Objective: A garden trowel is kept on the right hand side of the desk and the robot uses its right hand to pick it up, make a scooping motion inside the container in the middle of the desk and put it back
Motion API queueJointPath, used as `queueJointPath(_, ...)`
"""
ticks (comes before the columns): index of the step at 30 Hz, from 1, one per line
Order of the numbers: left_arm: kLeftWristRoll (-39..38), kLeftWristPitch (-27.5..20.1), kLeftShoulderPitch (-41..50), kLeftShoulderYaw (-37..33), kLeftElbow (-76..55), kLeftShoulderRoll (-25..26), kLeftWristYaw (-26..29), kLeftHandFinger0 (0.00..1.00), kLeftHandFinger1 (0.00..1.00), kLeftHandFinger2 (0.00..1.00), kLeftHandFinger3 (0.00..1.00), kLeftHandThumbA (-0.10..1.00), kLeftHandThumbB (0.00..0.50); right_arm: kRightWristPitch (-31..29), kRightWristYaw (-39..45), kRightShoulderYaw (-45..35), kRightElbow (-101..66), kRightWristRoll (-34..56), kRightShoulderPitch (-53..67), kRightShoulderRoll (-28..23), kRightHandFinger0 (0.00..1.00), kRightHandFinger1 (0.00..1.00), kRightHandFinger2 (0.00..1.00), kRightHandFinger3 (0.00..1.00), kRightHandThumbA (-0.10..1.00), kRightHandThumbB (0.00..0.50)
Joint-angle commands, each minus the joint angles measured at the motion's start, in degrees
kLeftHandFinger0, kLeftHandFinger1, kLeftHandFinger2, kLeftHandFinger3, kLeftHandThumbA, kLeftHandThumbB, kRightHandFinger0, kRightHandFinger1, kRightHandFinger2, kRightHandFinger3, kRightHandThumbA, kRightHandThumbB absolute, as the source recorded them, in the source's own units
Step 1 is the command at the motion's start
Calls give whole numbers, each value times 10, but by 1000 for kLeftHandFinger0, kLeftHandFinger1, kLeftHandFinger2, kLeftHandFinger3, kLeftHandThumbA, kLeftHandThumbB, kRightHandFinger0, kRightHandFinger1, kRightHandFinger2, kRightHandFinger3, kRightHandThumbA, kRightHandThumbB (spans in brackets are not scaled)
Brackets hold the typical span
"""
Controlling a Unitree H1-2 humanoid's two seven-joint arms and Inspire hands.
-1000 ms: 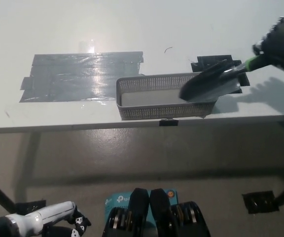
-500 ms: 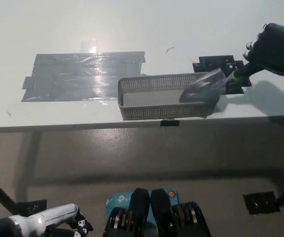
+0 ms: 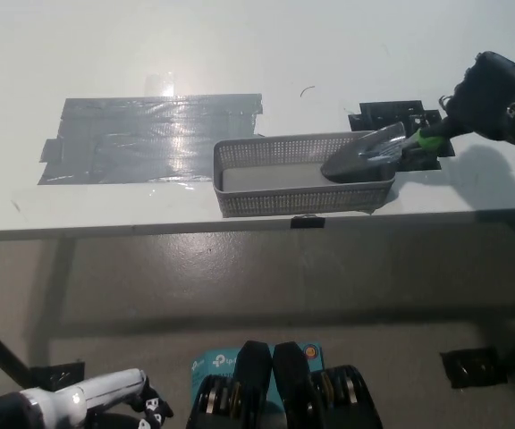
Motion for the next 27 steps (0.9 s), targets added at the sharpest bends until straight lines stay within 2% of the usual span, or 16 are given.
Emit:
queueJointPath(1, 11, 8, -28, 6, -28, 8, -18, 904, 759, 757, 826, 1000, 500, 63, 74, -20, -22, -72, -19, 1, 0, 0, 129, 755, 217, 20)
queueJointPath(3, 10, 8, -30, 8, -27, 7, -20, 910, 763, 757, 830, 1000, 500, 51, 64, -17, -28, -65, -22, 8, 0, 7, 193, 622, 159, 38)
queueJointPath(5, 13, 8, -33, 8, -26, 7, -24, 922, 775, 756, 837, 1000, 500, 50, 61, -14, -34, -73, -23, 19, 0, 96, 433, 593, 146, 44)
queueJointPath(6, 14, 8, -34, 9, -26, 5, -26, 924, 774, 755, 836, 1000, 500, 51, 57, -14, -34, -70, -23, 24, 0, 79, 420, 524, 139, 56)
queueJointPath(7, 15, 8, -36, 9, -26, 4, -29, 934, 771, 748, 826, 1000, 500, 51, 51, -18, -37, -62, -21, 31, 0, 51, 397, 438, 253, 41)
queueJointPath(8, 18, 8, -39, 8, -25, 3, -33, 938, 770, 745, 823, 1000, 500, 51, 45, -24, -43, -45, -17, 39, 0, 37, 399, 435, 288, 27)
queueJointPath(9, 20, 8, -42, 8, -25, 2, -36, 939, 767, 741, 822, 1000, 500, 50, 44, -27, -45, -41, -16, 40, 0, 31, 399, 437, 275, 24)
queueJointPath(10, 15, 8, -43, 7, -25, 4, -33, 941, 764, 739, 821, 1000, 500, 51, 22, -43, -56, -4, -3, 52, 0, 18, 364, 336, 148, 1)
queueJointPath(11, 18, 8, -46, 6, -25, 4, -36, 940, 764, 750, 828, 1000, 500, 51, 23, -44, -59, -2, 0, 55, 0, 24, 379, 273, 134, 0)
queueJointPath(12, 20, 8, -50, 3, -25, 6, -38, 920, 758, 751, 831, 1000, 500, 49, 28, -45, -64, -3, 7, 61, 0, 106, 495, 217, 82, 0)
queueJointPath(13, 17, 8, -52, 2, -25, 7, -37, 910, 750, 745, 822, 1000, 500, 44, 17, -49, -68, 5, 16, 64, 0, 130, 525, 212, 9, 0)
queueJointPath(15, 20, 8, -54, 1, -27, 8, -41, 904, 755, 755, 827, 1000, 500, 31, -17, -48, -67, 15, 35, 70, 0, 120, 524, 143, 16, 0)
queueJointPath(17, 17, 8, -54, 3, -27, 7, -40, 899, 749, 749, 817, 1000, 500, 28, -22, -48, -69, 16, 44, 75, 0, 115, 535, 124, 37, 0)
queueJointPath(19, 17, 8, -61, 2, -25, 8, -43, 926, 753, 744, 816, 1000, 500, 13, -72, -58, -71, 36, 57, 78, 0, 98, 515, 125, -95, 0)
queueJointPath(24, 18, 8, -63, -3, -22, 10, -44, 943, 757, 745, 820, 1000, 500, 6, -136, -67, -62, 59, 81, 96, 0, 89, 504, 21, -100, 0)
queueJointPath(27, 18, 8, -62, -3, -22, 9, -41, 946, 750, 737, 826, 1000, 500, -9, -180, -62, -53, 64, 92, 105, 0, 111, 549, 165, -100, 0)
